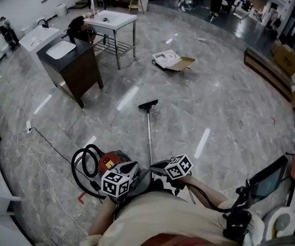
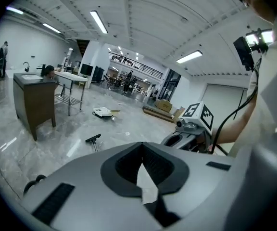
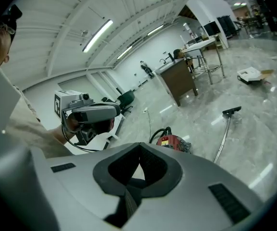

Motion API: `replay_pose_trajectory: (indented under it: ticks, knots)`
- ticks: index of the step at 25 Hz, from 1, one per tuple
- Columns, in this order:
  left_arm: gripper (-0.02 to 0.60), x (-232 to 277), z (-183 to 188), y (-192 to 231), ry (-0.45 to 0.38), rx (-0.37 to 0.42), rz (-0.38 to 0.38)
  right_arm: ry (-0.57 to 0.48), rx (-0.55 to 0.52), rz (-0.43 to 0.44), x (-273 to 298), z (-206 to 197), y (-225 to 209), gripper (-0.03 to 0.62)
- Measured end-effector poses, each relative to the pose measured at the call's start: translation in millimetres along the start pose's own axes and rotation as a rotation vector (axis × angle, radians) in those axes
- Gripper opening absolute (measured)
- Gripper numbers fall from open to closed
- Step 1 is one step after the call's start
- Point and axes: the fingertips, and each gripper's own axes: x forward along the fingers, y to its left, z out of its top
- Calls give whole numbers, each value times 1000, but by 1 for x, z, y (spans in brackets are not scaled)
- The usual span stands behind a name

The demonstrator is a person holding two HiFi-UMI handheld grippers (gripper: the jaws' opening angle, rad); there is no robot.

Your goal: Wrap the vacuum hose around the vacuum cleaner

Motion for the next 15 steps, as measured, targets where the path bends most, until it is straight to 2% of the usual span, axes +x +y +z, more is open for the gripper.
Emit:
replay_pose_trajectory:
  ticks: [5,10,15]
  knots:
    - [6,-13,11,-24,-32,48,-136,-116,52,-76,-5,-1,22,4]
    - [6,-76,-35,-29,42,159,-241,-262,109,-133,37,-25,86,4]
    - [6,-112,-40,-13,39,255,-305,-324,49,-212,63,-13,128,3]
